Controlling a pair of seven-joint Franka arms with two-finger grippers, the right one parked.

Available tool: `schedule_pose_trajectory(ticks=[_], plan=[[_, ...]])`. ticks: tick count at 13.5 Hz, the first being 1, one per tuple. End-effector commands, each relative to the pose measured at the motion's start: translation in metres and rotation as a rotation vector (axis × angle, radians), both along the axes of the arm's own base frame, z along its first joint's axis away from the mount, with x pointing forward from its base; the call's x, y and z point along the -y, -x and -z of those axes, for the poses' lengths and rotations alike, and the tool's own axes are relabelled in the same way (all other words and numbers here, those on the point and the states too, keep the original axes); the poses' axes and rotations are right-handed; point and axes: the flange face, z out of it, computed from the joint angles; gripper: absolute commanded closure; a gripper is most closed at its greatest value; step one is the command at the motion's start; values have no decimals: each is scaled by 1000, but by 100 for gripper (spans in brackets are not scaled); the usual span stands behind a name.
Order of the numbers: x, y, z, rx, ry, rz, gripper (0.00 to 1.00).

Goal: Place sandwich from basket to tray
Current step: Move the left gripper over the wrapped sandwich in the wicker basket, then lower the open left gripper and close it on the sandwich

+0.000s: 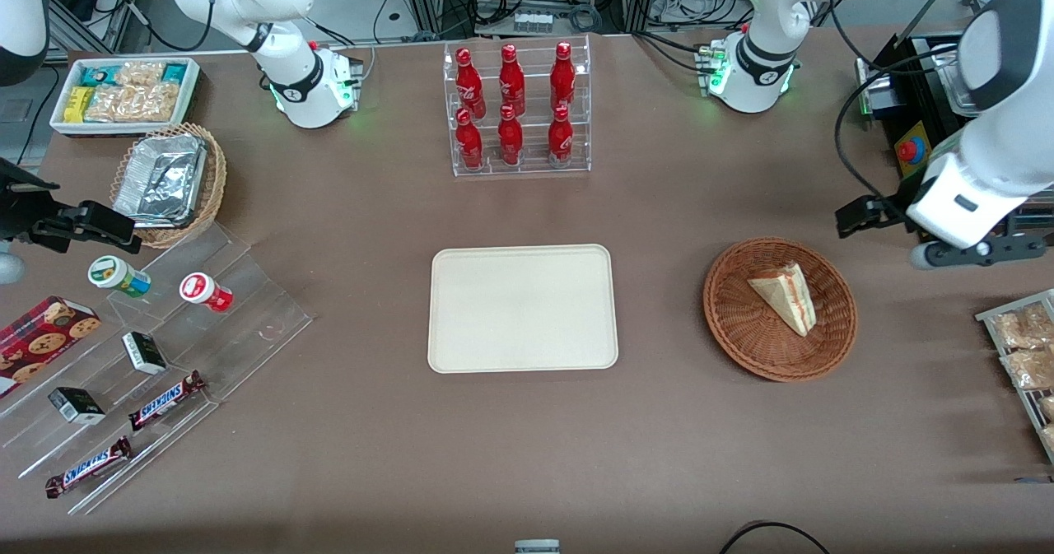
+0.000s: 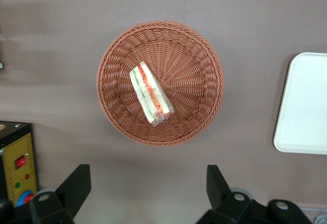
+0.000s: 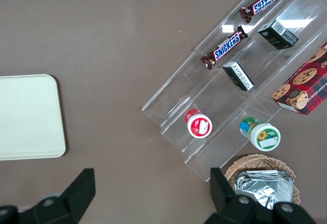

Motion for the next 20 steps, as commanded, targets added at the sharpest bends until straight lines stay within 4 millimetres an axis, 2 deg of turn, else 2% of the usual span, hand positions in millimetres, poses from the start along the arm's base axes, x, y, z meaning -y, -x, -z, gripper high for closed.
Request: schedule_pose_trajectory(ticks=[1, 3, 8, 14, 20], plan=[[4, 6, 27, 21, -22, -70, 0], [4, 10, 60, 26, -23, -90, 0], [-1, 24, 118, 1, -20, -128, 0], [-3, 33, 170, 20, -27, -269, 0], [-1, 28, 218, 45, -28, -370, 0]])
